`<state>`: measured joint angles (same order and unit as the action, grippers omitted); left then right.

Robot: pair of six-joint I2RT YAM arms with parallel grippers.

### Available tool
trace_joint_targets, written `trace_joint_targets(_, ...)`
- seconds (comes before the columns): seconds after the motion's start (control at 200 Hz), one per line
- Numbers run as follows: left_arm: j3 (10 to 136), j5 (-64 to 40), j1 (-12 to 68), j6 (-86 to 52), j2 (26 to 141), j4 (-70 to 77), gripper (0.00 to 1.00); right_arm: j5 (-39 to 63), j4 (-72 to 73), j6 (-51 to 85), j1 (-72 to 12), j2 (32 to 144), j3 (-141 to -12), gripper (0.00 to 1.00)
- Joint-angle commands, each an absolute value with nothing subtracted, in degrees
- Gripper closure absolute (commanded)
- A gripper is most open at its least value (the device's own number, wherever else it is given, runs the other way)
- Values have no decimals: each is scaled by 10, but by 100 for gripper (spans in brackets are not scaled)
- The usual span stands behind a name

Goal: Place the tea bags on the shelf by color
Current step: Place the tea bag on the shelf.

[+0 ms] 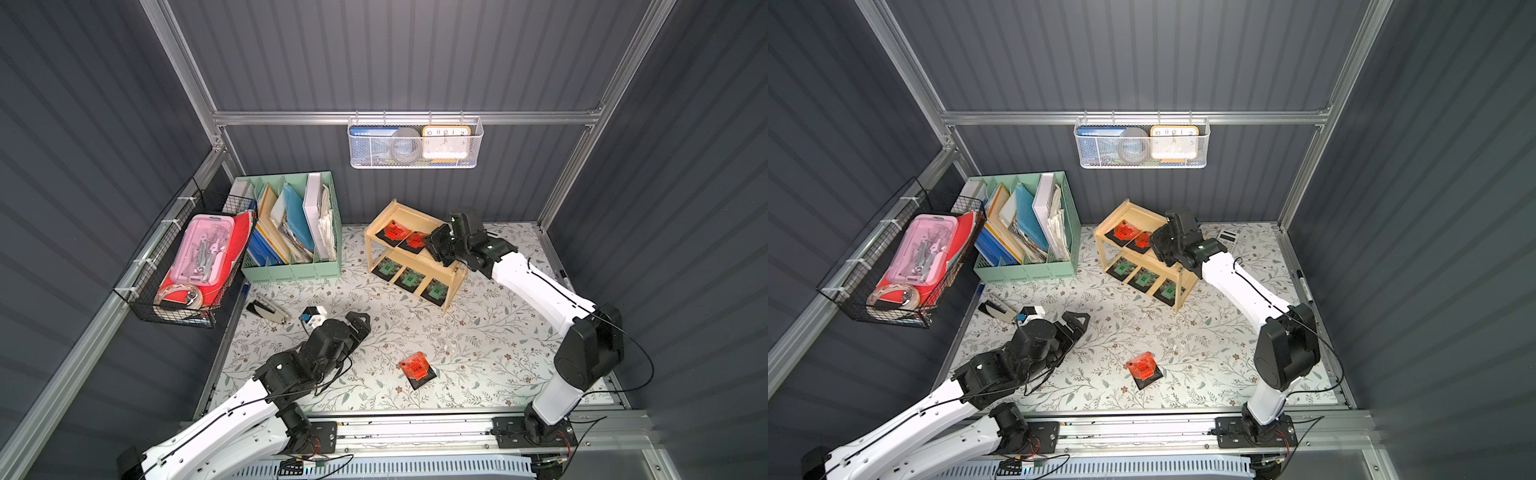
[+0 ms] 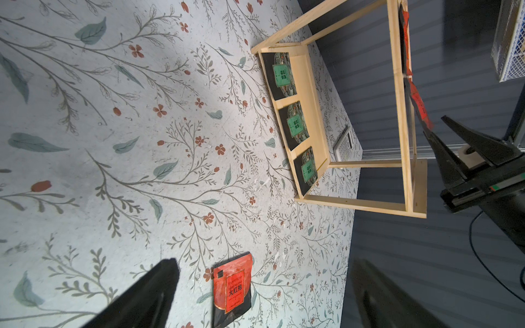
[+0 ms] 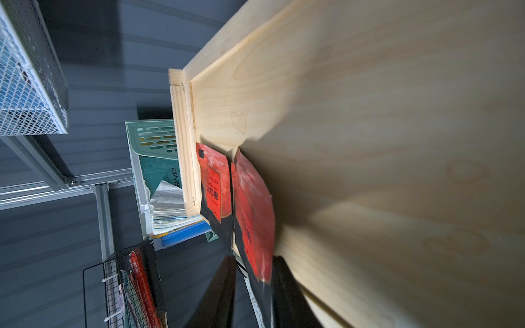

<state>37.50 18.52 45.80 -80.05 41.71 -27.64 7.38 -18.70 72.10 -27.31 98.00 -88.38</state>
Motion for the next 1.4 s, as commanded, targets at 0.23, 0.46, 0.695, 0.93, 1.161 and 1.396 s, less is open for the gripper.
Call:
trace_joint_targets(0.23,371,200,459,-803,410,-287,0,54,-217,709,-270,973,-904,70)
trace_joint_targets(0.46,370,199,458,-803,409,-285,0,35,-237,702,-270,960,-906,66)
trace_joint_targets(0.695,370,196,458,-800,415,-273,0,30,-248,694,-267,944,-903,65)
trace_joint_targets(0.93,368,165,459,-784,431,-240,0,49,-257,674,-267,915,-893,65)
trace_joint_targets(1.161,376,117,458,-748,452,-223,0,114,-254,663,-268,850,-836,65)
trace_joint_targets(1.396,384,76,459,-703,463,-225,0,199,-282,622,-277,756,-754,65)
